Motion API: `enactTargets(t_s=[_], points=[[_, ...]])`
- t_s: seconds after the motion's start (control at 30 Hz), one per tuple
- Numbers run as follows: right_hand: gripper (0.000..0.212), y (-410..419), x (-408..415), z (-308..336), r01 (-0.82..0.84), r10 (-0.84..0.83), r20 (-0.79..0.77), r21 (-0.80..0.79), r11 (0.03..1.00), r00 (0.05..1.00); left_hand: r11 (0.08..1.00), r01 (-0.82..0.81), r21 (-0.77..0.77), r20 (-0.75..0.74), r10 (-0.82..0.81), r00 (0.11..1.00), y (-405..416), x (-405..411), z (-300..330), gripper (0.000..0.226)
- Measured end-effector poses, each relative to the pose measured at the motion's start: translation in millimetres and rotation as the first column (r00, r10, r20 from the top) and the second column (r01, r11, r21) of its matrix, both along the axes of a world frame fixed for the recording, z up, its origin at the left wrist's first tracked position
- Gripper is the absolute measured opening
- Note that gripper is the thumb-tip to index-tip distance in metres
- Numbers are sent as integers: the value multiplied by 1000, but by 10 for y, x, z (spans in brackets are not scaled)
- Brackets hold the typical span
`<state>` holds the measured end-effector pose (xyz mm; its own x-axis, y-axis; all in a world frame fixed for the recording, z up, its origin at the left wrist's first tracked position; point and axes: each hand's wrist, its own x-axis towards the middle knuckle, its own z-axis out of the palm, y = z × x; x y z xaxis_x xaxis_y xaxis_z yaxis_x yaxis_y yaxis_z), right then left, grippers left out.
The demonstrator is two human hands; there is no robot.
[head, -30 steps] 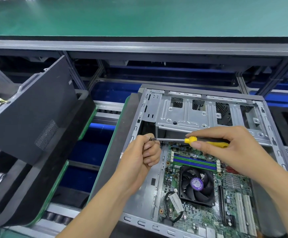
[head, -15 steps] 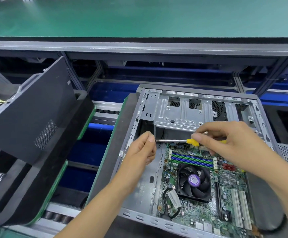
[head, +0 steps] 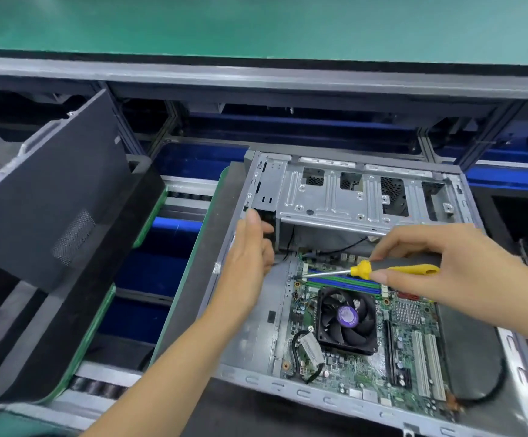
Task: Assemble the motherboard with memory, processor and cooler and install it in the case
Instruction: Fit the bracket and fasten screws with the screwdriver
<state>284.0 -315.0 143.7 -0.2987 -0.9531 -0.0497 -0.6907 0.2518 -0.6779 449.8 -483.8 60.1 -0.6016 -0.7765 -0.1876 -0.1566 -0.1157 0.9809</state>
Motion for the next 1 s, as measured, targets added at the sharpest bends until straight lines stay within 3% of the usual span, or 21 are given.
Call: enactTargets(t_s=[0.17, 0.3, 0.63, 1.0], points=[[17, -171, 428, -312, -231, 269, -212, 186, 955, 940, 1000, -16, -9, -44, 15, 999, -103, -98, -5, 55], [20, -295, 571, -509, -290, 363, -362, 241, 926, 858, 999, 42, -31, -52, -43, 998, -108, -96, -49, 57], [20, -431, 611, -663, -316, 455, -436, 355, 880, 777, 998, 40, -41, -12, -41, 999, -108, -139, -34, 54], [20, -466, 621, -738, -325, 487, -410, 404, 855, 771, 996, 35, -88, 9, -35, 999, -91, -132, -34, 53]])
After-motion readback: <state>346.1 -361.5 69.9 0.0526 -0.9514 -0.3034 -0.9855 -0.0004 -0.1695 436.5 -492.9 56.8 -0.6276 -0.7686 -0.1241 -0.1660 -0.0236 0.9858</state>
